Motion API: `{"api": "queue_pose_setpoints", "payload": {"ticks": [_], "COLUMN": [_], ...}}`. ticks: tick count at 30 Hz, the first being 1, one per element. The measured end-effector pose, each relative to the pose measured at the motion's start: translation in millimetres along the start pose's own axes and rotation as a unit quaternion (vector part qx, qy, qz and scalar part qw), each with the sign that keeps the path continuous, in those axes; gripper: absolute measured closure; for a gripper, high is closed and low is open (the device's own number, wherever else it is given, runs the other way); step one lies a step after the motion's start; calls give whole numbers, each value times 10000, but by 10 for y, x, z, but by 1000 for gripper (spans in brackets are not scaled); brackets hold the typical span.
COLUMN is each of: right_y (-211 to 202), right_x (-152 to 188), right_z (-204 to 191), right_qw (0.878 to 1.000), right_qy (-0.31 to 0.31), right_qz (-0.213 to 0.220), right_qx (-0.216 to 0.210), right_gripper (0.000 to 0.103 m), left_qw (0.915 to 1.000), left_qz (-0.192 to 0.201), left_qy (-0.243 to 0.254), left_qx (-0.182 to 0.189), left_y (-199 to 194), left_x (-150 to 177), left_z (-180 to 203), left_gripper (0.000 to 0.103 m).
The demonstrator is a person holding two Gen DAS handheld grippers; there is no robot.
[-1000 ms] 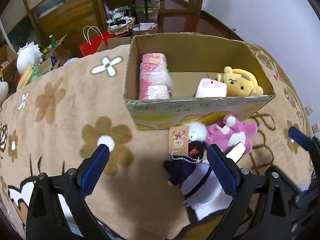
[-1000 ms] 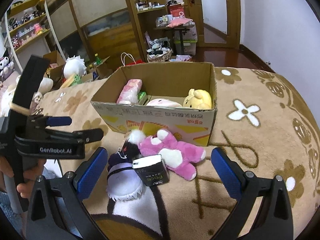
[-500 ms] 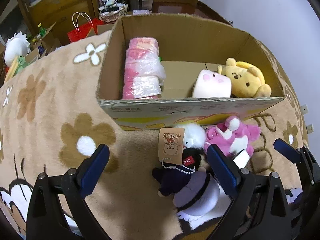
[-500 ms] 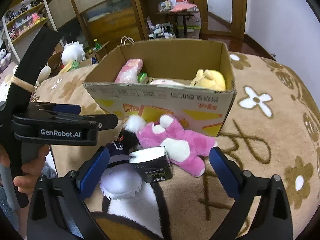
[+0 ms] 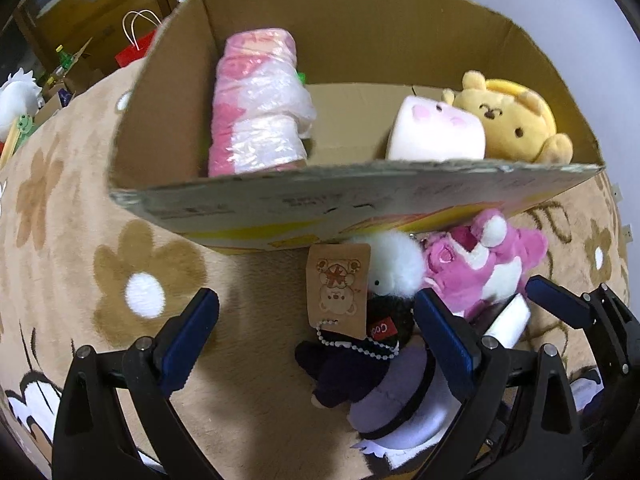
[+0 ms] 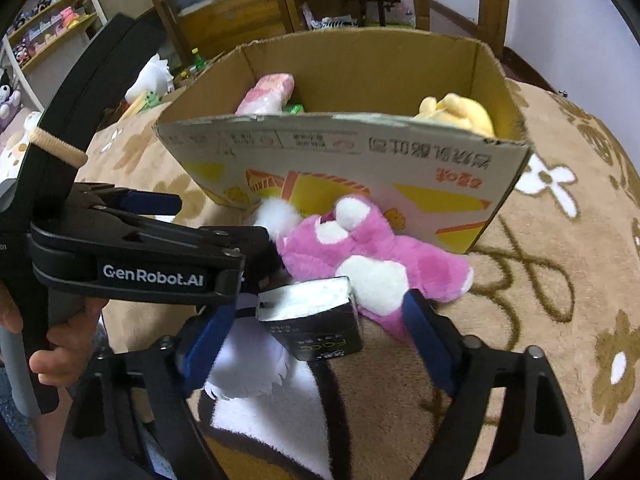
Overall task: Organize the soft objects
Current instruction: 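Grasp the white-haired plush with left tool while right tool grasps the white tag item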
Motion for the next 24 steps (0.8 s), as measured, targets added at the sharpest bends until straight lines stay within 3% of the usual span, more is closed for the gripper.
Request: {"api": "queue_pose_setpoints", "payload": {"ticks": [12,17,24], "right_y": [114,96,-2], "right_x": [-10,-10,28], "right_z": [90,125,142], "right_qw": [9997,9995,9997], "right_qy": [94,123,139], "right_qz": [-81,-85,-129], "right_qx": [196,290,123], "right_gripper": [22,35,53], "left_qw": [9999,9999,9995], "left_qz": [-114,-135,-229], "left_qy": [110,56,-40], "left_qx": [-40,35,218], "left_y": [207,229,365], "left_x": [-76,-104,-24], "left_z": [54,31,-20], "left_gripper": [6,10,26]}}
Point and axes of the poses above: each gripper's, at about its wrist camera, not at the fingertips, and y roughly the way its jaws point, z to its right, x to its underside, the point moved 8 cm from there along y, roughly the way its jaws point, and after that the axes turned 3 degrees about -x, right-handed, at the moved point
